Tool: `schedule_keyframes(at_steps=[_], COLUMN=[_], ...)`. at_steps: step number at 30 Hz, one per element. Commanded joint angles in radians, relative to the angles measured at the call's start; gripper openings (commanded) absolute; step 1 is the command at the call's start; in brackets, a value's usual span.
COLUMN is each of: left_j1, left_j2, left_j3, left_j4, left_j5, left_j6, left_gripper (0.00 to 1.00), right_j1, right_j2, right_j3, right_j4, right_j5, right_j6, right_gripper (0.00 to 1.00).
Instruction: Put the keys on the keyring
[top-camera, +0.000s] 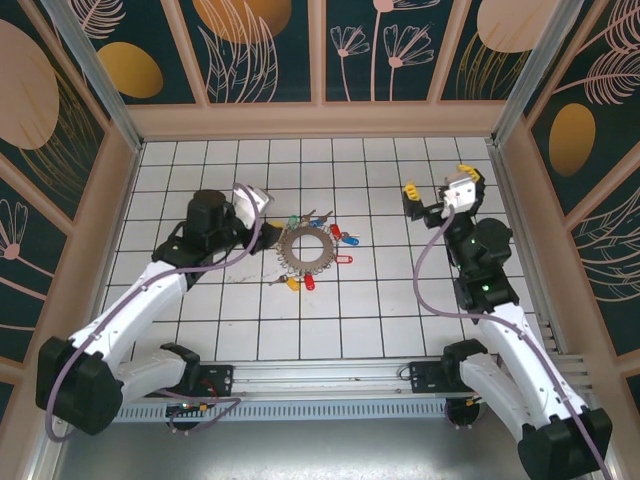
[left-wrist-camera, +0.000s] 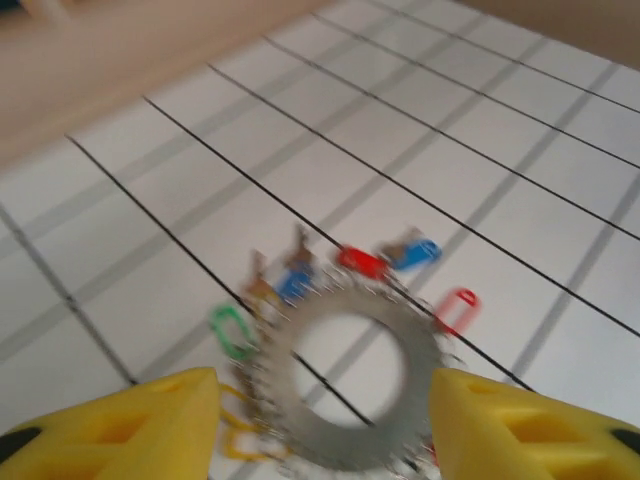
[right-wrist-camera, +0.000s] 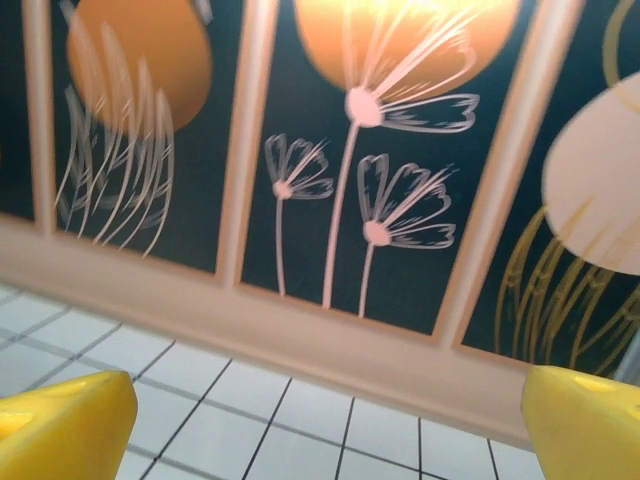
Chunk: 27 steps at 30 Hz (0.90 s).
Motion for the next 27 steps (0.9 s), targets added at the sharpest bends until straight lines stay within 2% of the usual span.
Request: schedule_keyframes(at_steps=[1,2,3,7,10,12,15,19,22,25,27], left_j1=[0.045,0.067,0.100,0.212,0.264,0.289,0.299,0.304,0.304,0.305,0.305], left_j2=[-0.048,-0.062,-0.075,-0.086,-0.063,-0.029,0.025,0.116,0.181,0.246,0.279], left_j3=[0.014,-0.009,-0.037,-0.154,-0.250,-0.295,-0.368,-0.432,-0.472,-0.513,-0.520], left_j4=[0.095,0.142,0.195,0.382,0.496,0.546,0.681,0.841,0.941,1.045,1.097], left_j5=[-0.138,-0.162,-0.174,-0.200,-0.270,-0.305,-0.398,-0.481,-0.553,-0.576,-0.538], left_j6=[0.029,0.019,-0.005,-0.102,-0.150,-0.176,-0.194,-0.200,-0.204,-0.176,-0.144], left_gripper=[0.61,0.63,0.98,0.99,0.99,0.99,0.99,0.99,0.99,0.99,0.99], right_j1=[-0.013,-0.013,-0.017,-0.028,-0.037,-0.057,-0.147,-0.201,-0.235,-0.242,-0.245], right_j2=[-0.038,-0.040,-0.037,-0.020,0.008,0.030,0.102,0.185,0.300,0.453,0.514], right_j3=[0.027,0.032,0.028,-0.034,-0.121,-0.199,-0.307,-0.455,-0.528,-0.568,-0.534], right_j4=[0.035,0.012,-0.008,-0.011,0.073,0.163,0.294,0.509,0.659,0.850,0.863], right_j5=[0.152,0.207,0.245,0.249,0.237,0.171,0.038,0.010,-0.081,-0.095,-0.122], right_j6=[0.150,0.189,0.218,0.209,0.209,0.174,0.225,0.235,0.201,0.215,0.213], right_gripper=[0.99,0.99,0.99,0.99,0.99,0.99,0.99,0.99,0.99,0.99,0.99])
